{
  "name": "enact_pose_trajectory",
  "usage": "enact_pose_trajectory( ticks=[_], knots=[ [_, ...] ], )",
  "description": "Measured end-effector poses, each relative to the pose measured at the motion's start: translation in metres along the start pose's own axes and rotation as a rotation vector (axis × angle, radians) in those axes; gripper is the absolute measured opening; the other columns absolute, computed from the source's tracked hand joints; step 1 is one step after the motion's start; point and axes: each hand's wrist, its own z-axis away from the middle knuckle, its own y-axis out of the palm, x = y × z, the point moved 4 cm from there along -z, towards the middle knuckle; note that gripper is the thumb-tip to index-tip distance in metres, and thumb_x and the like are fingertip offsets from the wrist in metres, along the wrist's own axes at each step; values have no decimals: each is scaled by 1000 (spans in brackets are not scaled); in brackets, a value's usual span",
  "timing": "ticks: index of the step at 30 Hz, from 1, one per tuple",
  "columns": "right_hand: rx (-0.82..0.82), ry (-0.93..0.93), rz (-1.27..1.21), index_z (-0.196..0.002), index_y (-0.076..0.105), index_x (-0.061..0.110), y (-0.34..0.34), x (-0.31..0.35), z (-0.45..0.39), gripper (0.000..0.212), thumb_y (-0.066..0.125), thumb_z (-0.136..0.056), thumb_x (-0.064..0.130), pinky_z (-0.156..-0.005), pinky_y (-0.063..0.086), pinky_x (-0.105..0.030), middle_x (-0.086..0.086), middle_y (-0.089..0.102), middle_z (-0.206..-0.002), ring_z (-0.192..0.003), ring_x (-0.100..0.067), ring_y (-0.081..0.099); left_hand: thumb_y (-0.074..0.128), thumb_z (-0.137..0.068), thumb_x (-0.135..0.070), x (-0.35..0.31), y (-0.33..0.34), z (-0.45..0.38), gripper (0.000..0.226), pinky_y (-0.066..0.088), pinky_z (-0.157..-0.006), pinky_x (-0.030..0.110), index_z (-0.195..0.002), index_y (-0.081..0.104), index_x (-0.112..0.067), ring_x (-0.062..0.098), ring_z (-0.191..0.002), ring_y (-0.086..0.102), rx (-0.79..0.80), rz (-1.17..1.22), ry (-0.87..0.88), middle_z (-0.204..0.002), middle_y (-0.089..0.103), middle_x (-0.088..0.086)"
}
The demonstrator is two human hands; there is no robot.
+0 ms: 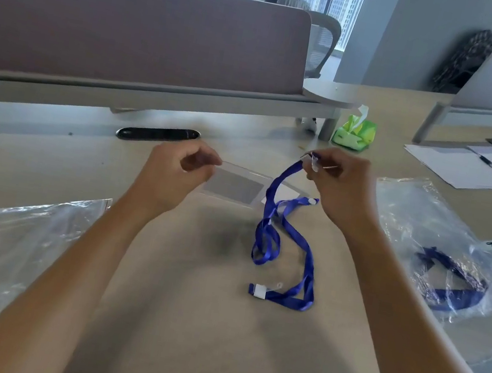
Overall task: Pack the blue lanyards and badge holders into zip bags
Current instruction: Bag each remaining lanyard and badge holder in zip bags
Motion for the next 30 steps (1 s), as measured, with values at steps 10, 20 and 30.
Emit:
enact_pose_trajectory(
  ticks=[10,20,30],
  knots=[
    [242,-227,62,-105,81,25,31,65,-20,14,72,-96,21,-84,58,-26,16,76,-93,-85,-2,70,68,-90,-4,-24,0,-4,20,53,-69,13,-97,72,-22,5,-81,69,-38,87,-46,-90,73,-10],
    [359,-275,86,-108,81,21,39,70,-1,25,56,-102,21,-74,48,-14,17,75,-105,-84,6,66,69,-88,-2,-27,3,-4,18,57,-72,23,-97,75,-16,14,-74,72,-59,66,-40,-85,75,-3],
    [385,-282,40,-105,81,21,34,69,-6,16,79,-89,22,-84,57,-19,13,77,-95,-89,-3,71,73,-87,-7,-34,0,-4,16,59,-73,28,-91,72,-23,14,-76,70,-94,64,-6,-83,74,-7]
  ],
)
